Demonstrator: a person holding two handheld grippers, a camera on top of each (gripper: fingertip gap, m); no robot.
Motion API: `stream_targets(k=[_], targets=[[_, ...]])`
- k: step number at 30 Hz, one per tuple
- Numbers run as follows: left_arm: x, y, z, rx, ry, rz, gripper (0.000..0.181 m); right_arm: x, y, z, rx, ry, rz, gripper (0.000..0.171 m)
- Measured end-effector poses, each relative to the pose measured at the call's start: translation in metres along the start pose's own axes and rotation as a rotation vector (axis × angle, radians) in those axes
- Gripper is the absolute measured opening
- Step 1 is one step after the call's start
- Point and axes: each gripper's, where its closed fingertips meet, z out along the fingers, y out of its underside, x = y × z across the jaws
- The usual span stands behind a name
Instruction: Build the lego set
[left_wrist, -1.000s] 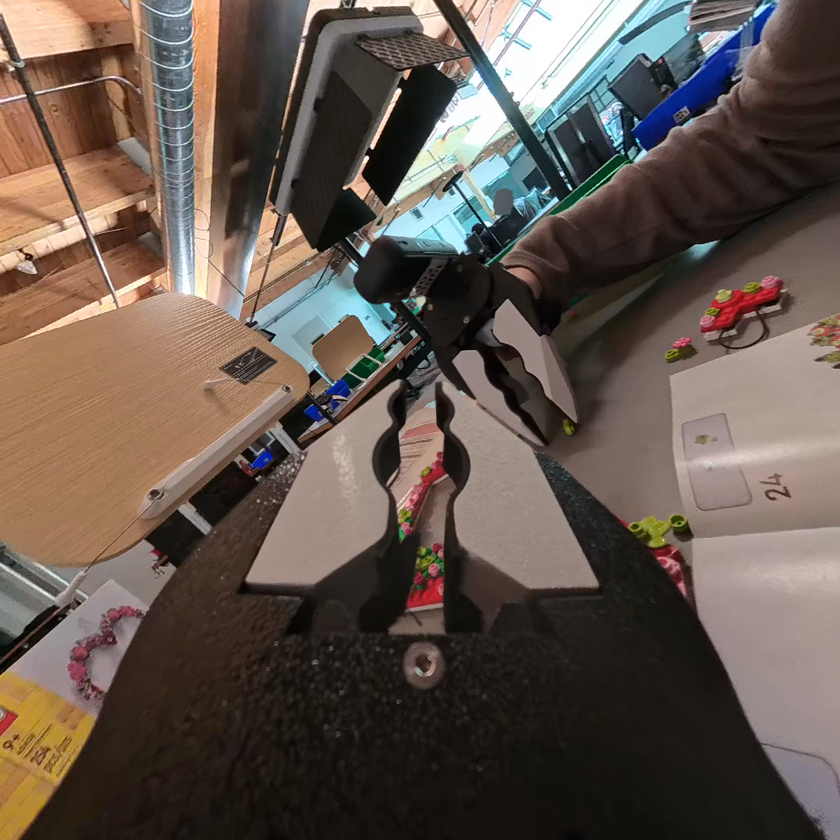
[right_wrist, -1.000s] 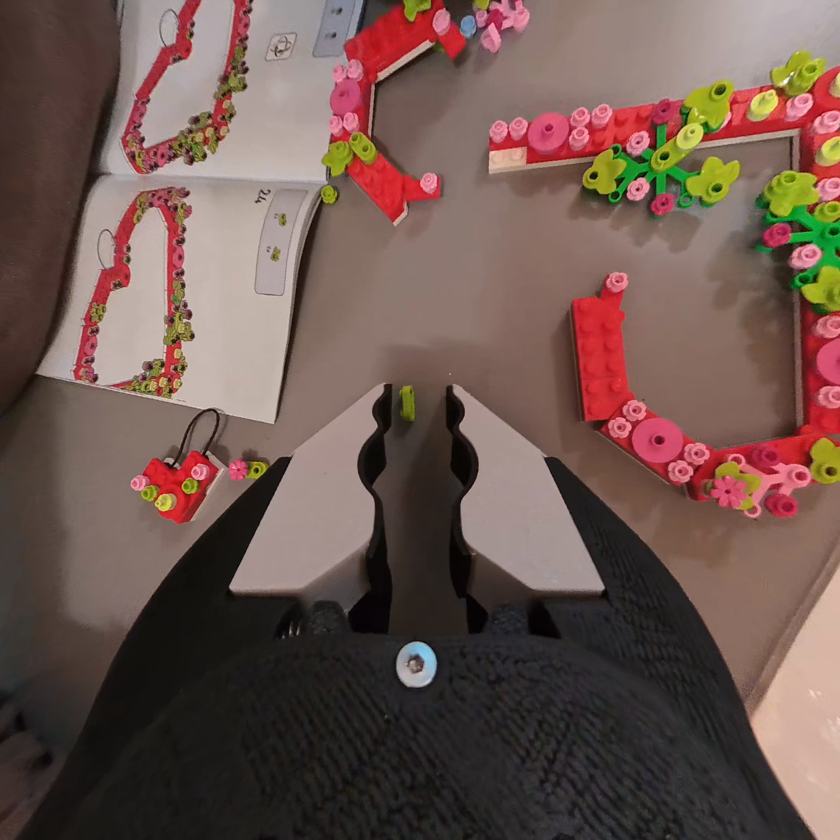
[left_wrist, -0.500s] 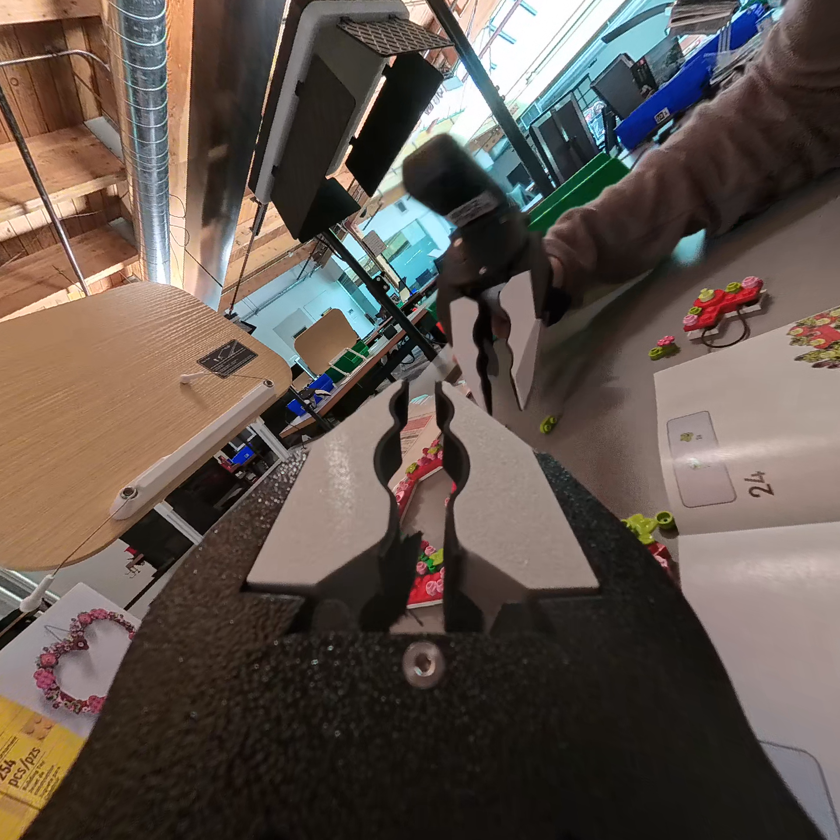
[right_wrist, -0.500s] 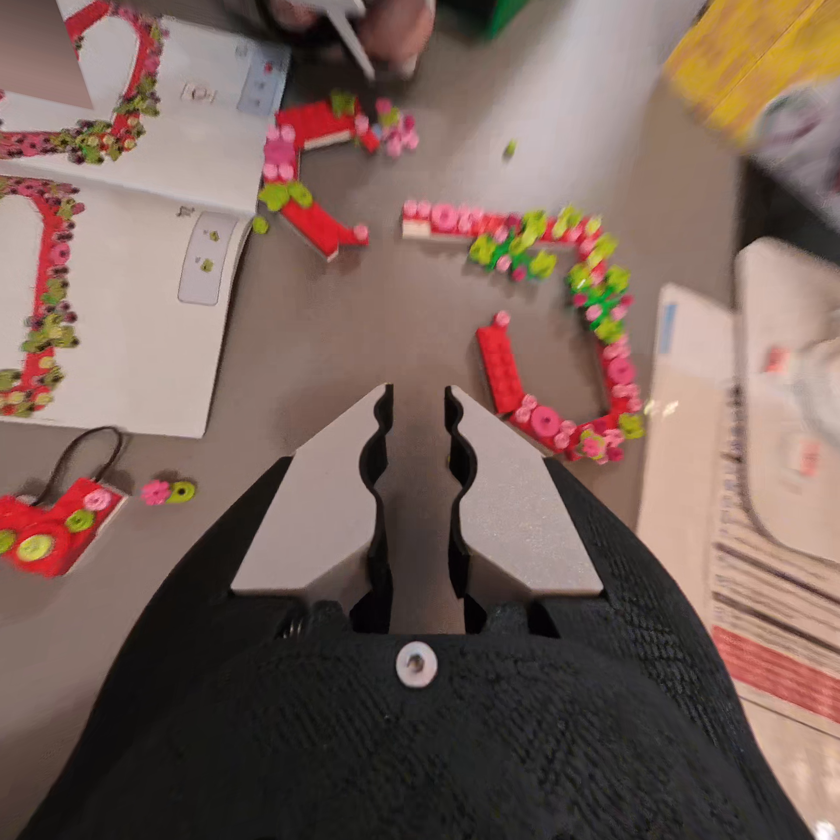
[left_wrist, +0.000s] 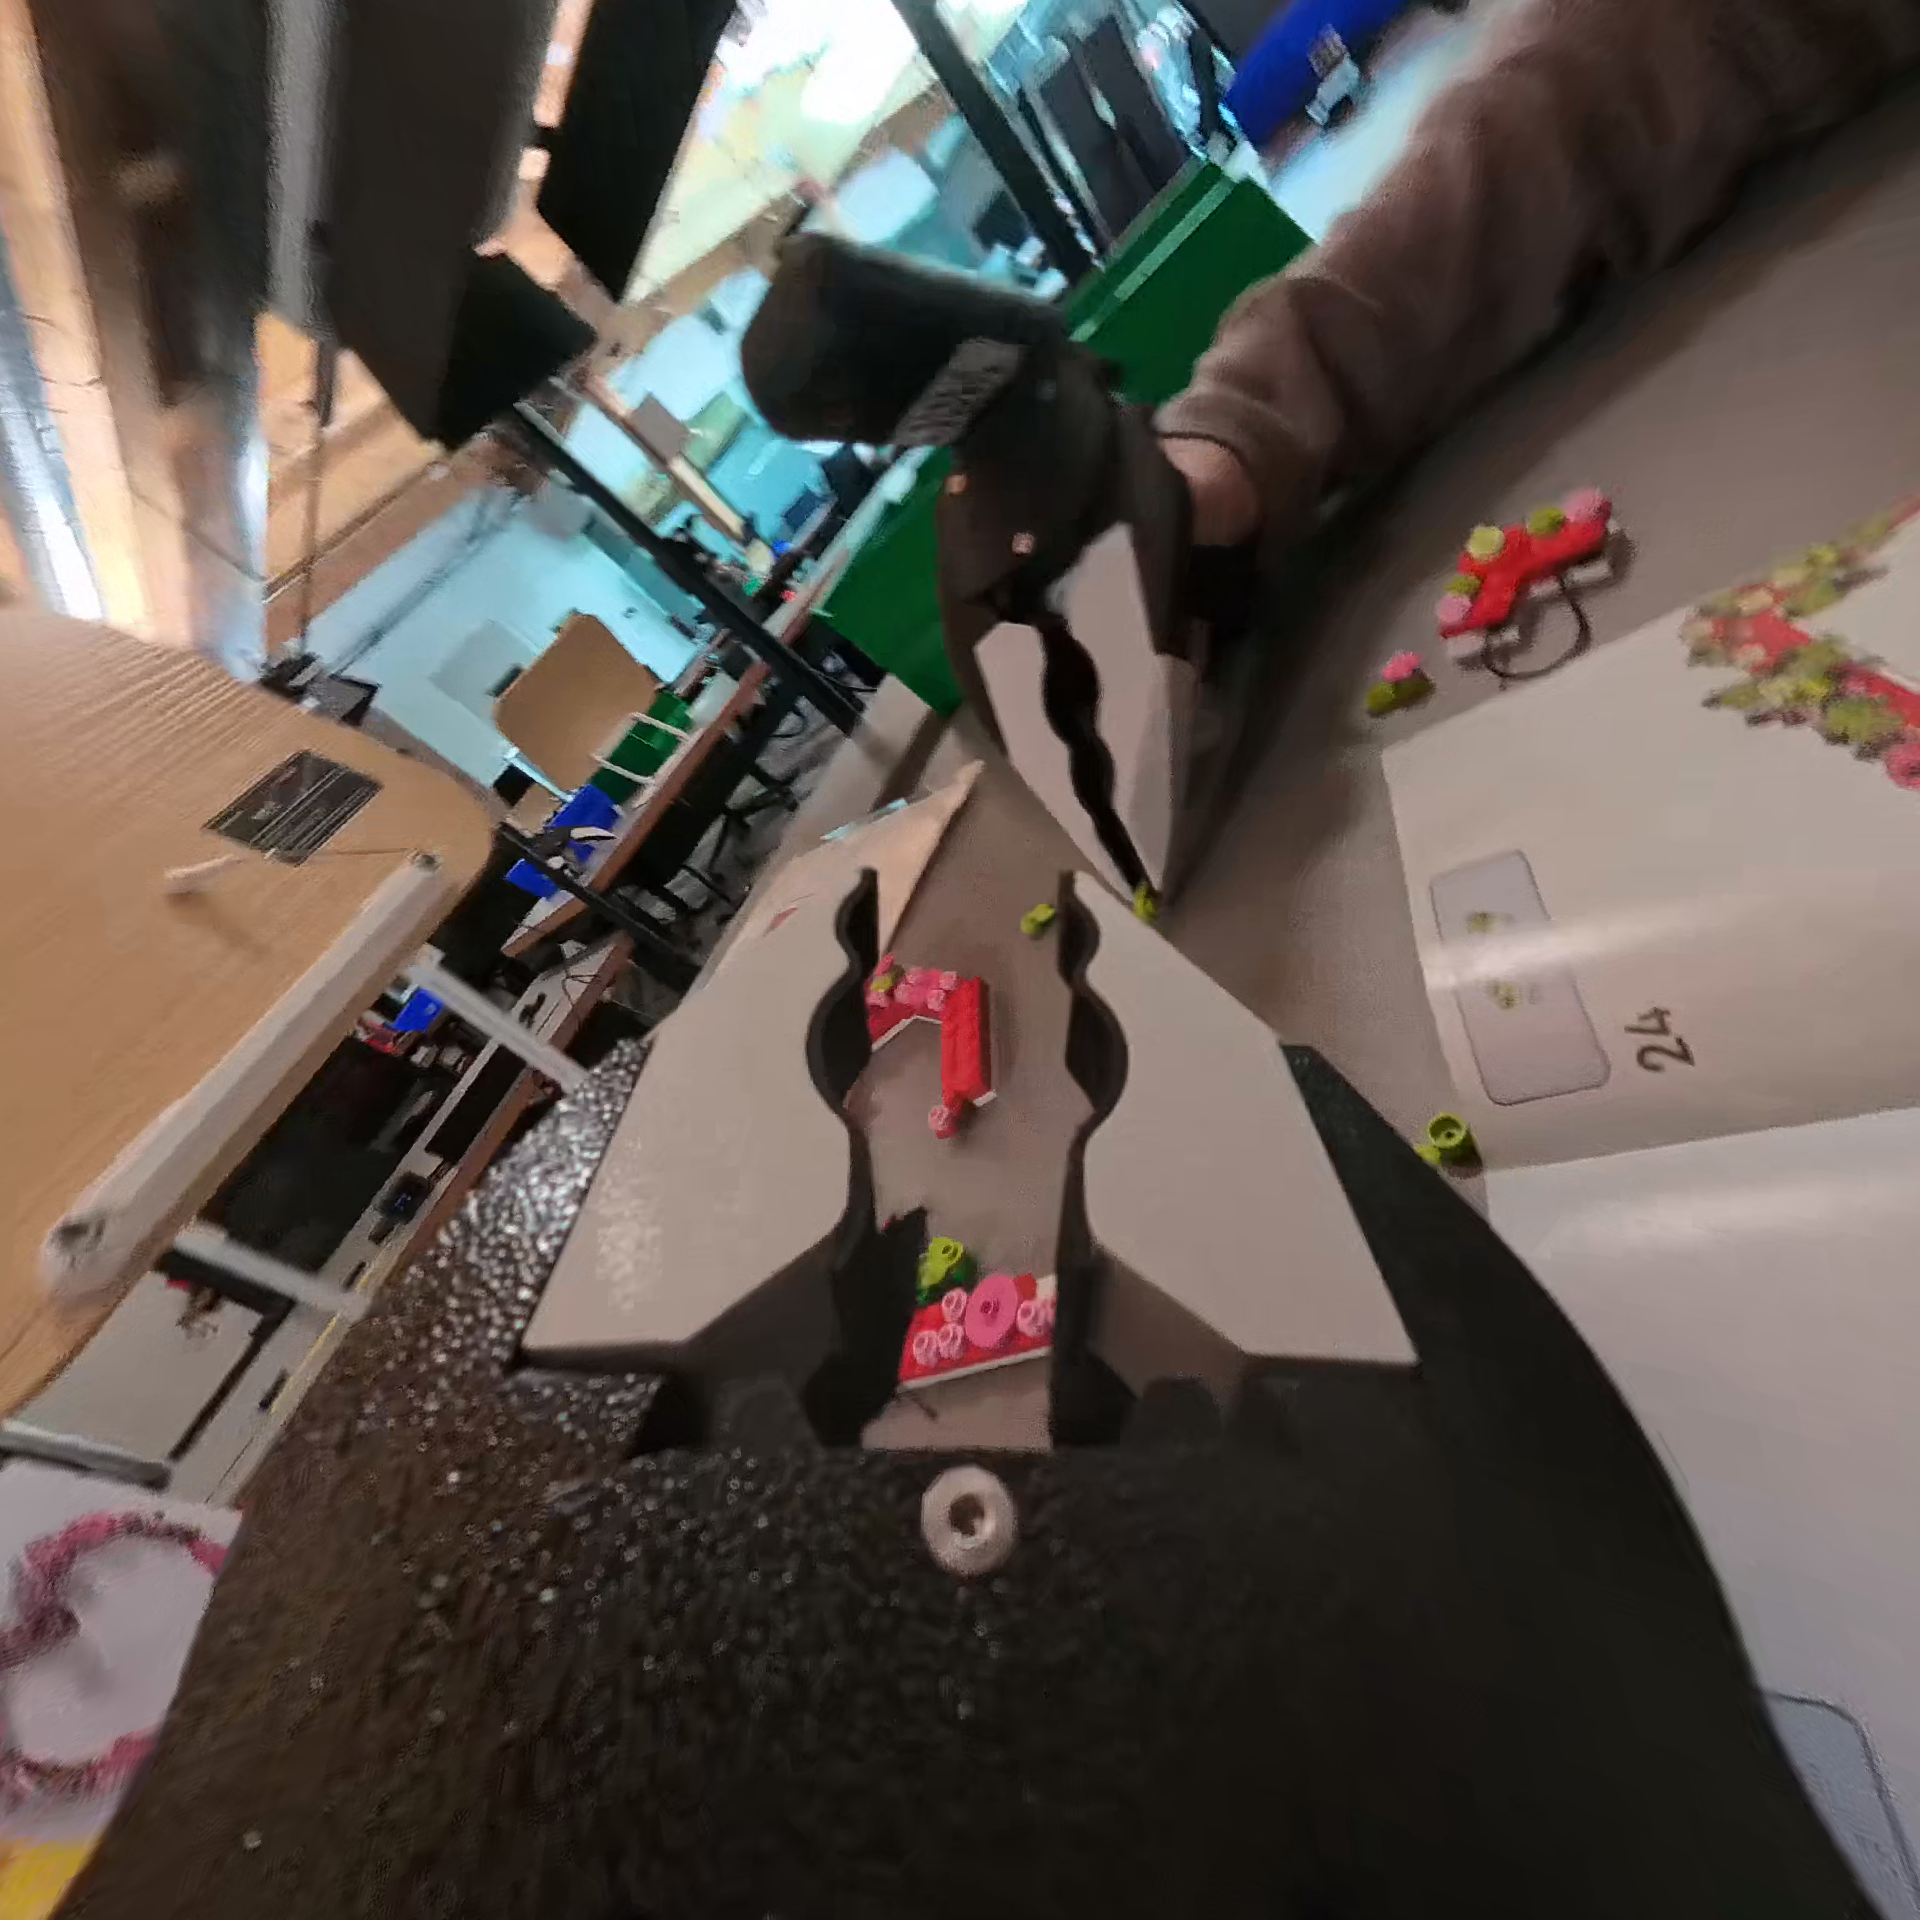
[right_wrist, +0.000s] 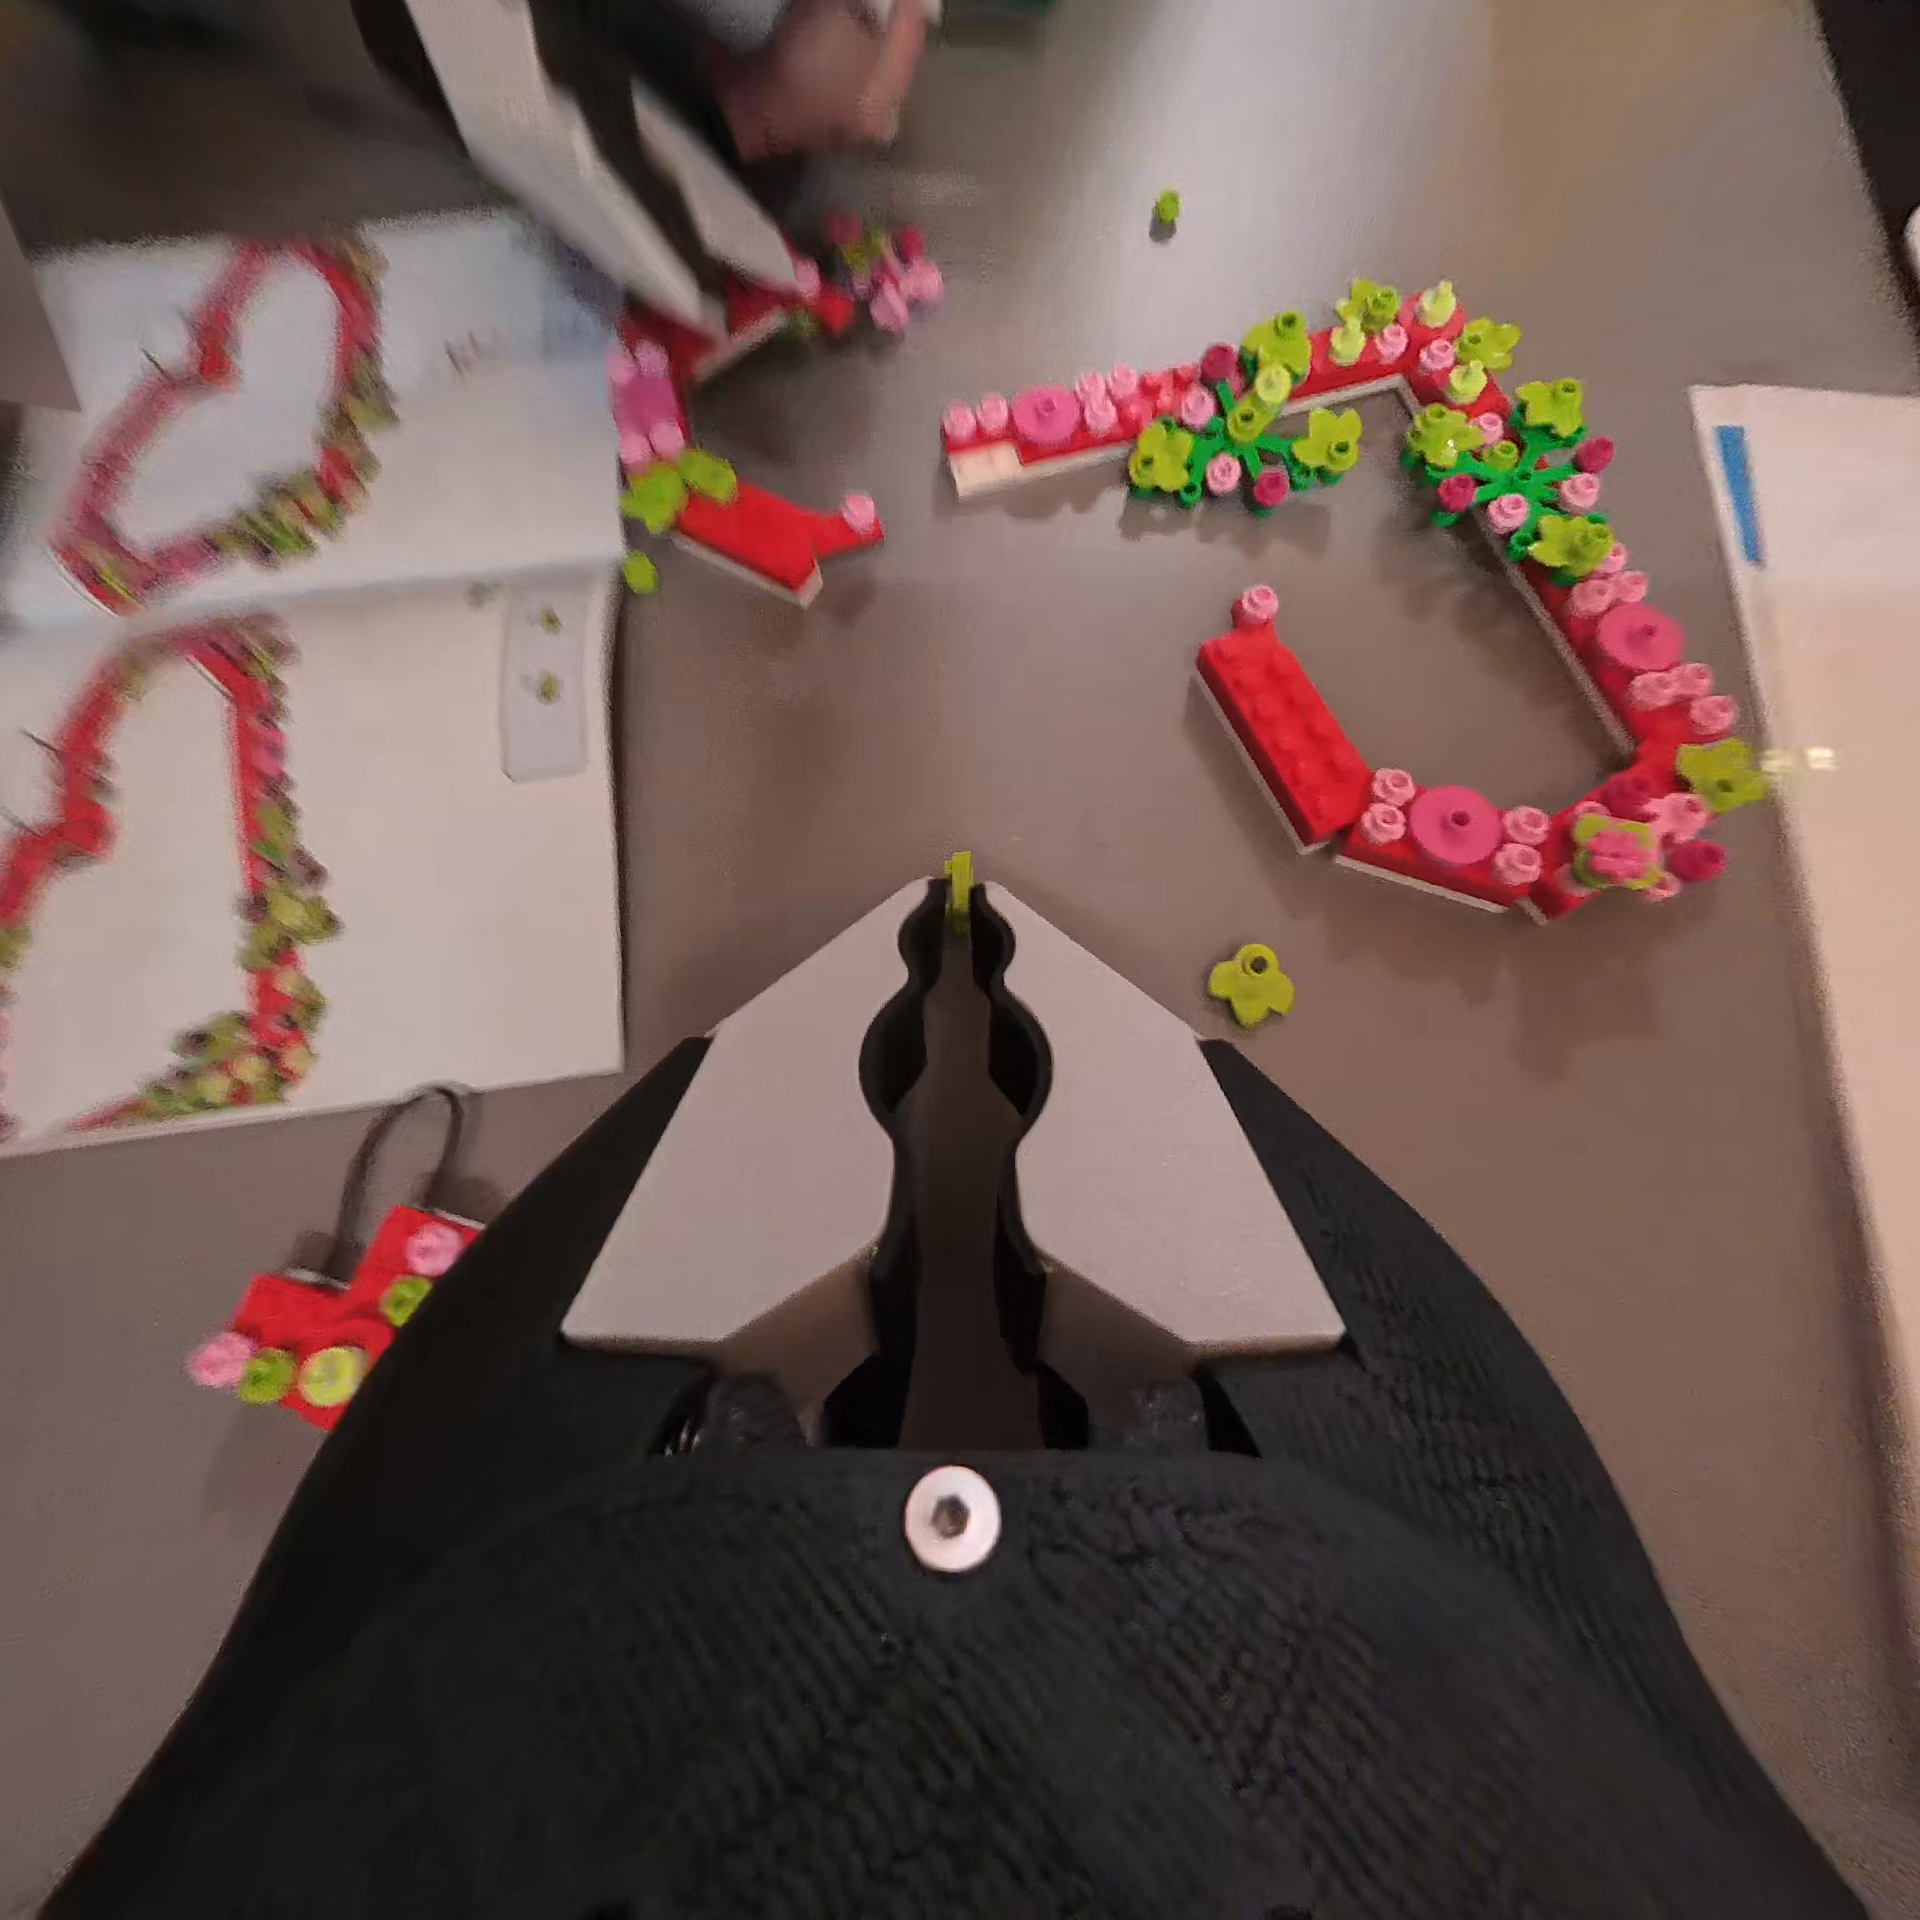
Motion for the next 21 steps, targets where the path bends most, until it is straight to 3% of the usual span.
stream_targets(k=[1,9,13,21], targets=[[0.005,-0.001,0.005,-0.011,0.035,0.039,0.034,-0.003,-0.006,0.000,0.041,-0.053,0.063,0.003],[0.034,0.000,0.039,-0.049,0.199,0.239,0.036,-0.030,-0.041,-0.011,0.242,-0.466,0.392,0.002],[0.037,-0.001,0.040,-0.020,0.176,0.413,0.020,-0.031,-0.044,-0.016,0.266,-0.531,0.445,0.002],[0.042,-0.002,0.039,-0.010,0.178,0.439,0.012,-0.035,-0.044,-0.017,0.255,-0.574,0.461,0.002]])
